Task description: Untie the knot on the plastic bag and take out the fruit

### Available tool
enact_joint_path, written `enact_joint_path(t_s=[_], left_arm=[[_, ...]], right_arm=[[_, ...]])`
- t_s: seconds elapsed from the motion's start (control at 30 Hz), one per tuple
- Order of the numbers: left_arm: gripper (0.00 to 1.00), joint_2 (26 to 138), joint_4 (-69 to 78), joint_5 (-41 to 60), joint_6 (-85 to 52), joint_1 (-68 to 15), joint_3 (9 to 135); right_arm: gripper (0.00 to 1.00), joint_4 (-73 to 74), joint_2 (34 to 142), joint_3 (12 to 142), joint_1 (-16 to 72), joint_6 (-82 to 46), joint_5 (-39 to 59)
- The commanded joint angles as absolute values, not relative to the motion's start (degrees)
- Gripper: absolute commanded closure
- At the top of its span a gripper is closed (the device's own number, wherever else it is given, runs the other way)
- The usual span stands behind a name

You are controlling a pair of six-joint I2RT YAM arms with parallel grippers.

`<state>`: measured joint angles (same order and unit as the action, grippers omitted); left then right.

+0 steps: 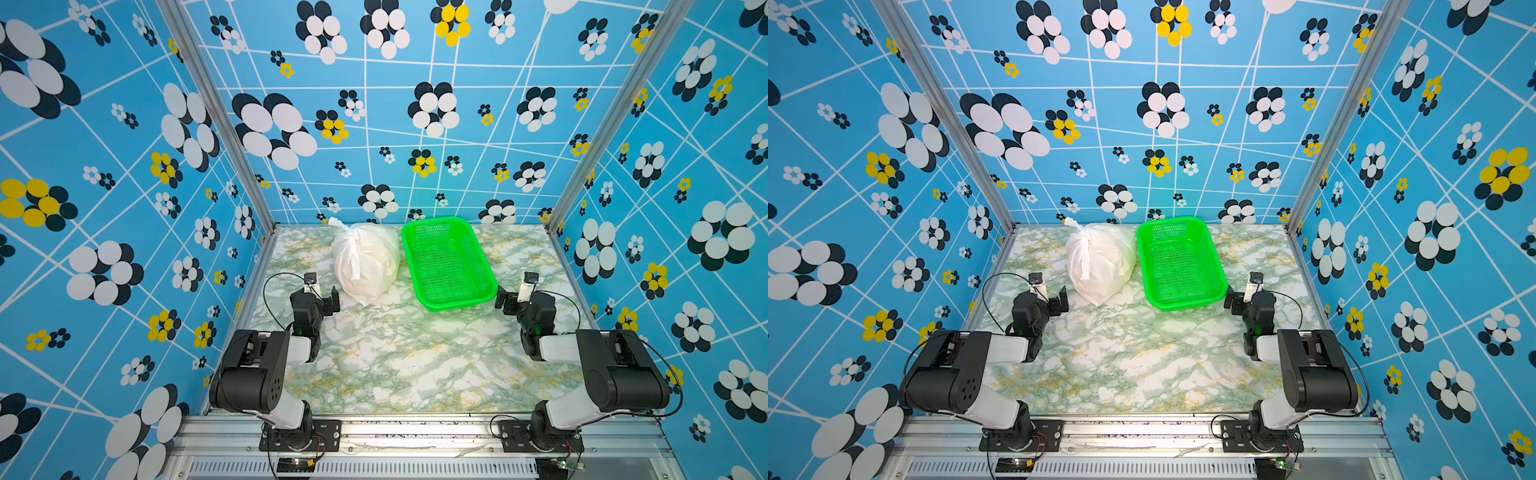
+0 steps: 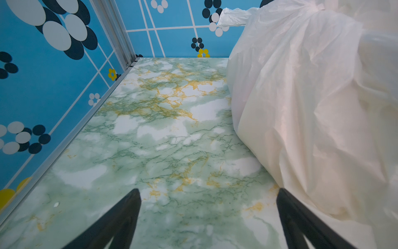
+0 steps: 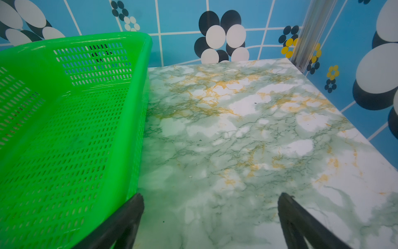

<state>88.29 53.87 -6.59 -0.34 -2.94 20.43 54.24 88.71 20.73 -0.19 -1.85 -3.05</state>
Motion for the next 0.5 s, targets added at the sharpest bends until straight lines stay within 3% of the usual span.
enact_joint_path(t_s=[0.0,0.17,0.3,0.4,0.47], left_arm=[[0.01,84.9,52.4,-6.4,1.2,-3.8,20.5],[0.01,70.6,36.7,-11.3,-3.3,-5.0,21.4],[0.01,60.7,28.3,-12.1,-9.1,-5.6,21.3],[0.01,54.9,28.4,-9.3,-17.0,-5.4,18.9],[0.01,50.4,18.0,-6.7,-22.7,-5.4,21.9]], right_arm=[[0.01,52.5,86.2,20.9,-0.1,-1.0,-3.2],[0.01,32.2,71.3,23.0,0.4,-8.3,-13.0],[0.01,26.8,64.5,22.6,0.4,-15.3,-17.0],[0.01,17.9,60.2,23.4,0.3,-27.2,-22.0],[0.01,13.0,57.6,23.8,0.3,-29.1,-22.1]])
